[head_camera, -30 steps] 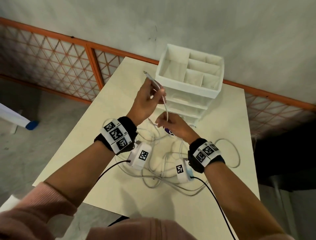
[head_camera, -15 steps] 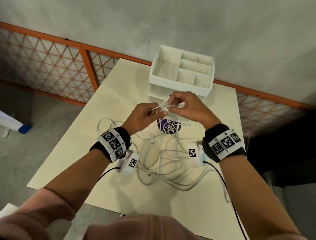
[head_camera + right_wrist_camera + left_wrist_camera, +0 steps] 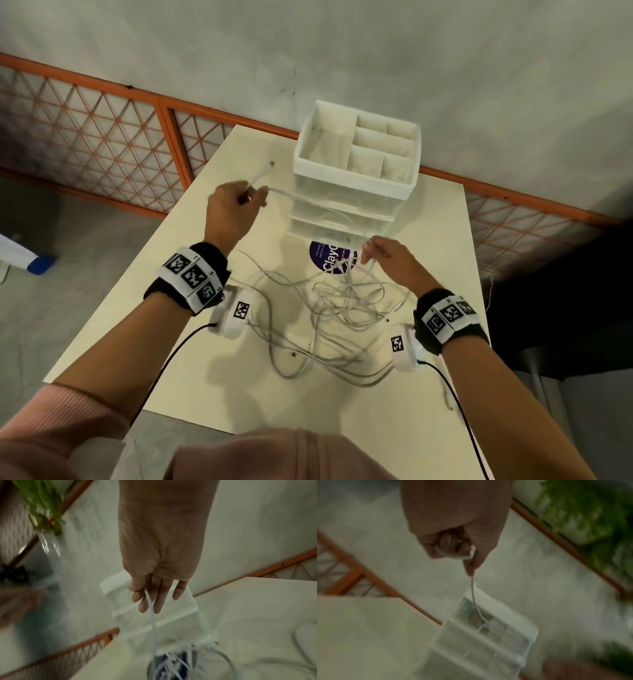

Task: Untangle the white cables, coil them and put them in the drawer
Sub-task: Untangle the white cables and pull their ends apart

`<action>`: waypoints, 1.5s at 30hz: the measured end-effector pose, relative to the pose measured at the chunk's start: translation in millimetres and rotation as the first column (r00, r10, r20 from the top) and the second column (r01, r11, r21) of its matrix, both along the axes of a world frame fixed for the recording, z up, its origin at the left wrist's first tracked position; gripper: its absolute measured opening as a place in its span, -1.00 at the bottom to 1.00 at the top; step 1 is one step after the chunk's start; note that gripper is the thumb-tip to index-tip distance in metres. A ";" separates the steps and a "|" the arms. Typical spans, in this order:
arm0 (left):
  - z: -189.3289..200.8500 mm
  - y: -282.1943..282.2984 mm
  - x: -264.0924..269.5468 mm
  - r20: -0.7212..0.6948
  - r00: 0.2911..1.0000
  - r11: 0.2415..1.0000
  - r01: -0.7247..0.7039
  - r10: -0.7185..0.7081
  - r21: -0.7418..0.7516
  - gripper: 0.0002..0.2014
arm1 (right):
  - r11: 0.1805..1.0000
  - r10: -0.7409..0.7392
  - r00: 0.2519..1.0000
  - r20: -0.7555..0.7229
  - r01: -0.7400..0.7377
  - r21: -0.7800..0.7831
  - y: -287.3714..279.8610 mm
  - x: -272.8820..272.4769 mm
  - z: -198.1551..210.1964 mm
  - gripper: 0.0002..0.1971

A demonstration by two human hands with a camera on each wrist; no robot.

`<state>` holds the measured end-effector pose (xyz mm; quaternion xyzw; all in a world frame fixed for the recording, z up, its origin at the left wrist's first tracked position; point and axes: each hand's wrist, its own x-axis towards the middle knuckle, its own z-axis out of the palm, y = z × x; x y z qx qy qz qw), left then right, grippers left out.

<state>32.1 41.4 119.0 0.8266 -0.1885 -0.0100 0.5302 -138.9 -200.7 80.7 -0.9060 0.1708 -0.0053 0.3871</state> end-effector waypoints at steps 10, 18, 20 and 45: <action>-15.1 -33.5 -42.5 -0.019 0.940 0.937 0.341 -0.341 0.068 -0.61 | 0.969 0.239 0.961 -0.139 -0.245 -0.025 39.6 21.6 75.6 -0.70; -6.7 -37.8 -29.0 0.103 0.884 0.890 0.452 -0.455 0.058 -0.82 | 0.963 0.182 0.983 0.001 -0.178 0.201 24.2 14.6 64.5 -0.75; 4.5 -35.9 -21.1 0.229 0.933 0.954 0.297 -0.278 -0.050 -0.80 | 0.962 0.224 0.971 -0.087 -0.205 0.182 16.3 7.8 40.1 -0.86; 8.6 -24.9 -50.8 -0.083 0.831 0.833 0.540 -0.550 -0.118 -0.58 | 0.988 -0.028 0.962 0.271 -0.014 0.152 36.4 8.5 104.2 -0.88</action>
